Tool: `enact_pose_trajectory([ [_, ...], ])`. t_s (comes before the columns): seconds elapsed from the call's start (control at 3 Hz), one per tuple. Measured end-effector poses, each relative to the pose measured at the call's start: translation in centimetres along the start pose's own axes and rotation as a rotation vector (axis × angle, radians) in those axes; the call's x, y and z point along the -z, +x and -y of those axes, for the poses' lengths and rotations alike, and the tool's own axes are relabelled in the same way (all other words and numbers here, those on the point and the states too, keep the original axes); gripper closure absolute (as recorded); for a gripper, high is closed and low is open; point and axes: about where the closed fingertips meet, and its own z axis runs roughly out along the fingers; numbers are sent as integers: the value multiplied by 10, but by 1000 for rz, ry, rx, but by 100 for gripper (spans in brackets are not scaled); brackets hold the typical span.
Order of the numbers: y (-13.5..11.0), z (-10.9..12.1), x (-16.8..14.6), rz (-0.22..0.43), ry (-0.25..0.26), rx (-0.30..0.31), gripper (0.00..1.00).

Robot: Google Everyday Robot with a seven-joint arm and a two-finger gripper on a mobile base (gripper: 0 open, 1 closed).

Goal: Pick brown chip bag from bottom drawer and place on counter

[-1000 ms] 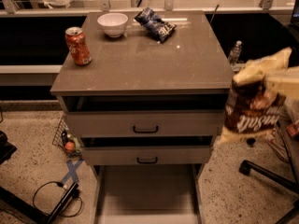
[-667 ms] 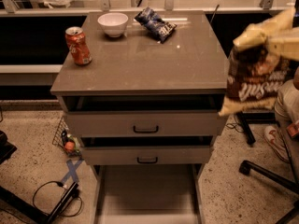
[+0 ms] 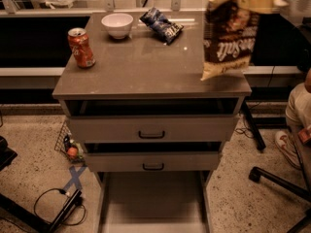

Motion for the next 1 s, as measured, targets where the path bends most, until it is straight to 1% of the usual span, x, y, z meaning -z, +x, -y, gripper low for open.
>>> enact_pose_trajectory([
  [0.33,-6,13,-56,41,-60,19,100],
  [0.67,-17,14,-64,59,-63,30,82],
  [1.0,-16,13,-66,58,-68,28,59],
])
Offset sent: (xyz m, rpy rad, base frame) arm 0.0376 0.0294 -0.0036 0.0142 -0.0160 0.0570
